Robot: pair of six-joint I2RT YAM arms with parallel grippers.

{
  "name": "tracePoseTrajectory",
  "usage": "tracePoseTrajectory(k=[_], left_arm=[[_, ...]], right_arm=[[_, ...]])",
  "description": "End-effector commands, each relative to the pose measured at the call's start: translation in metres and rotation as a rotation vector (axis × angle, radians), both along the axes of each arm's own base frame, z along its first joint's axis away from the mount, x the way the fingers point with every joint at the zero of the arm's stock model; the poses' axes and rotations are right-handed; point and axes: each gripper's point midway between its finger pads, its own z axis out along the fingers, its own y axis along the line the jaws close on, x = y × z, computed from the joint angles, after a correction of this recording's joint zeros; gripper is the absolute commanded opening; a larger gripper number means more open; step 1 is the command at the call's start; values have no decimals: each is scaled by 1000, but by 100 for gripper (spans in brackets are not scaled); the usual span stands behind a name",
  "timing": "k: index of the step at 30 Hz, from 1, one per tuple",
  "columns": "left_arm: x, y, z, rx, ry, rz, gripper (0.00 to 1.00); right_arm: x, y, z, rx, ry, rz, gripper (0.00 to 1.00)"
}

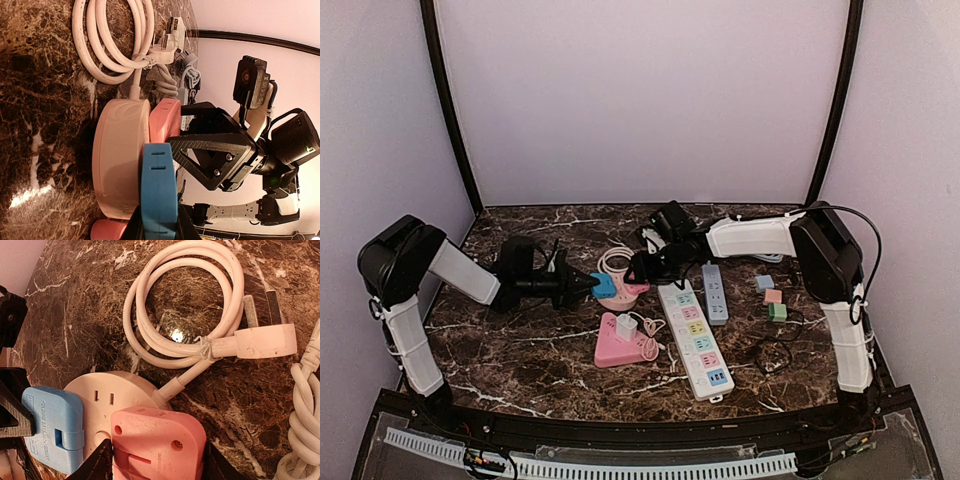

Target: Pull the plug off the socket

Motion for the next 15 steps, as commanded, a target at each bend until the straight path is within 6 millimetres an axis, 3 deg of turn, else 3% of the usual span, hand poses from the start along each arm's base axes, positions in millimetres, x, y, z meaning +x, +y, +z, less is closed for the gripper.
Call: tracePoseTrajectory(k=[1, 15], left_arm=[[2, -12, 53, -131, -190, -61, 0], [0, -14, 68, -230, -251, -77, 0]], right_arm=[[-26, -7, -46, -120, 73, 41, 54], [-29, -8, -50, -136, 71, 39, 54]])
